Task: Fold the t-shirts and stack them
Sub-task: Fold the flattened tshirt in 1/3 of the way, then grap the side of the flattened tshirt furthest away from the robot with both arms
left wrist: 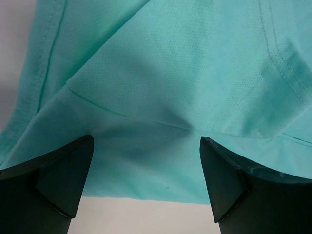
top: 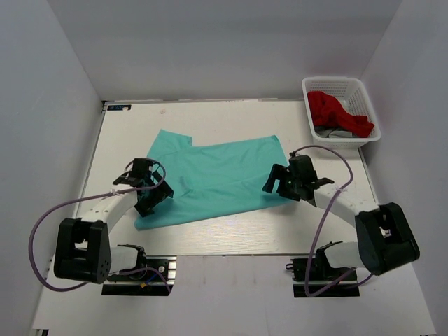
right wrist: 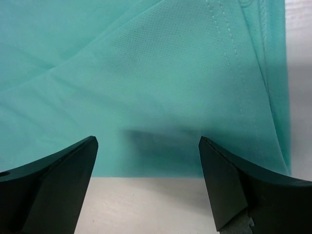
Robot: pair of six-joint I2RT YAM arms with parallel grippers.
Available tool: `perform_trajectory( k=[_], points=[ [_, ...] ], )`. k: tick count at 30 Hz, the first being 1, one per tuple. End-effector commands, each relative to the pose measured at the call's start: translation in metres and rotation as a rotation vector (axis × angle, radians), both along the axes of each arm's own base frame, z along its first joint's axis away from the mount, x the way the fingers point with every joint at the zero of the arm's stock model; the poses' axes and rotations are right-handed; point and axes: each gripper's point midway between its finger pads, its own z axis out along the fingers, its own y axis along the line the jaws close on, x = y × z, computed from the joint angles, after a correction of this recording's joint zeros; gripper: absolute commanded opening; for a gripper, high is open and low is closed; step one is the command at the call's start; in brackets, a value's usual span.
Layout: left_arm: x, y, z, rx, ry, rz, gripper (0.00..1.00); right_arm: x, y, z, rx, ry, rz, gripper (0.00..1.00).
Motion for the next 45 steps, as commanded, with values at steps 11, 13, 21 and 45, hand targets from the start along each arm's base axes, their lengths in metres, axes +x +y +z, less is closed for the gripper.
perform_trajectory(
  k=[11,13,21,45],
  points=[
    [0.143,0.006,0.104,0.073,-0.292,0.001,1.0,0.1,-0.014,0.102,-0.163,-0.257,-0.151,0.9],
    [0.183,0.016,0.099,0.15,-0.264,0.028,1.0,0.125,-0.021,0.108,-0.228,-0.261,-0.198,0.9],
    [0.328,0.032,0.086,0.281,-0.251,0.014,1.0,0.212,-0.02,0.102,-0.313,-0.251,-0.187,0.9],
    [0.303,0.044,-0.006,0.343,-0.085,-0.145,0.71,0.298,-0.042,0.045,-0.343,-0.188,-0.209,0.9]
  ],
)
